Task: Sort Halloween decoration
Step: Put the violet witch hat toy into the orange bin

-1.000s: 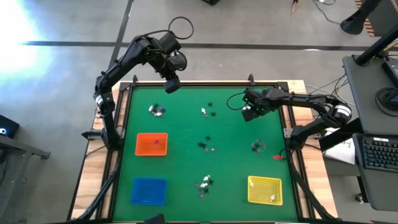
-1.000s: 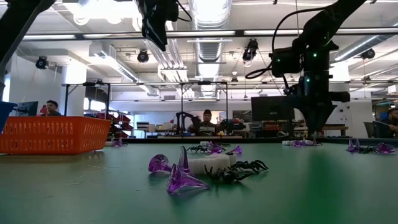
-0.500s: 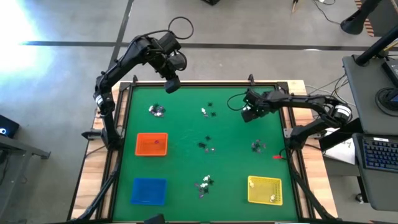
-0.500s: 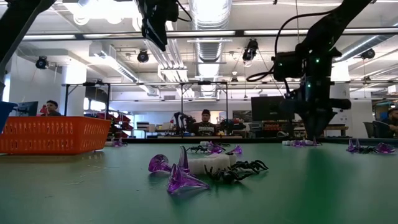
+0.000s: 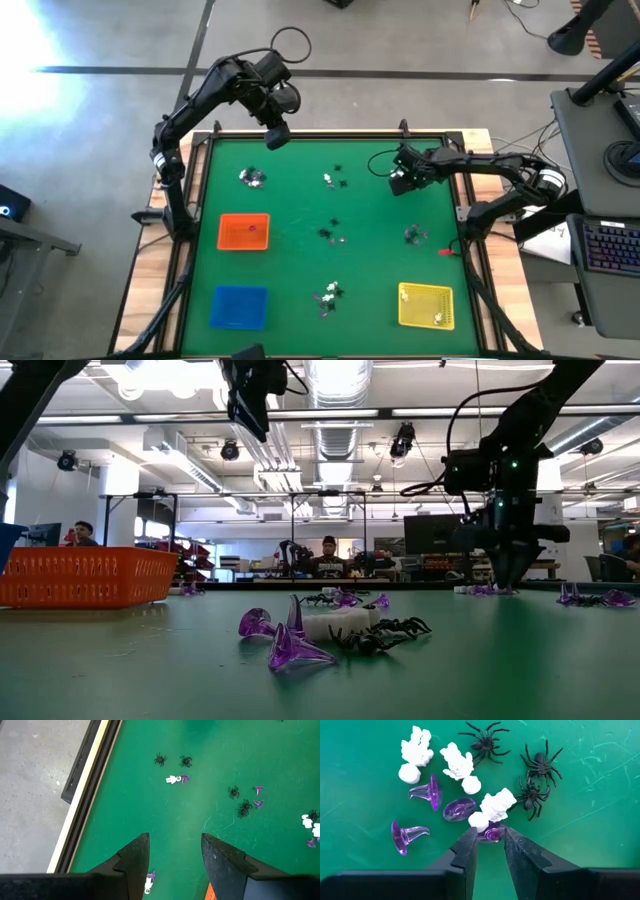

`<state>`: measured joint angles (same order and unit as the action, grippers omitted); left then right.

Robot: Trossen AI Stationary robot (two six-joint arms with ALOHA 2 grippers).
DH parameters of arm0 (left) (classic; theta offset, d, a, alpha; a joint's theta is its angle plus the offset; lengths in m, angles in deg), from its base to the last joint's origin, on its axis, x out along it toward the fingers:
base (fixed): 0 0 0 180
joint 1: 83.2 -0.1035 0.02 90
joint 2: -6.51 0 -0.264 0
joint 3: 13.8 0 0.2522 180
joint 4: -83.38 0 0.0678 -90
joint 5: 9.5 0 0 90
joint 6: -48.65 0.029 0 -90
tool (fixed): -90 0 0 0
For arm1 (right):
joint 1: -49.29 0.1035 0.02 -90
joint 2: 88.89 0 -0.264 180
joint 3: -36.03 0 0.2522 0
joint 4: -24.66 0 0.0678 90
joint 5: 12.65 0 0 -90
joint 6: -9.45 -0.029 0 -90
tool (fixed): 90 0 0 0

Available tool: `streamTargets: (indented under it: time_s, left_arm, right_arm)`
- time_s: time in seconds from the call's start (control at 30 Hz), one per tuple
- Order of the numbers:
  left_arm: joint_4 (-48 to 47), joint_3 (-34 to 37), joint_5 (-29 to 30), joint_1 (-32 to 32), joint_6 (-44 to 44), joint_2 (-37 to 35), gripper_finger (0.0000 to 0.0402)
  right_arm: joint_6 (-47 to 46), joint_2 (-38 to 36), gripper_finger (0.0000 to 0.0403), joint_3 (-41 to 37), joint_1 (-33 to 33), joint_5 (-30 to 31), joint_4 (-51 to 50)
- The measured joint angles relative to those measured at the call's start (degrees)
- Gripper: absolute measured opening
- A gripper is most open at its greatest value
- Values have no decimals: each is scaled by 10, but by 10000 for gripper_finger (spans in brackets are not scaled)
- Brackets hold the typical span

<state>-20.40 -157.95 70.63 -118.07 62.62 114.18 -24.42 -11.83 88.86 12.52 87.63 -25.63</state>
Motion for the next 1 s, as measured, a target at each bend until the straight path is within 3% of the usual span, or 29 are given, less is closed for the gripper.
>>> streamTargets:
  time_s: [0.47,1.0]
  left_arm:
    - [0,0,0,0,0,0,162]
    - [0,0,0,0,0,0,162]
  right_arm:
    - [0,-2,16,-21,-5,5,13]
    - [11,-27,8,8,-3,-2,-56]
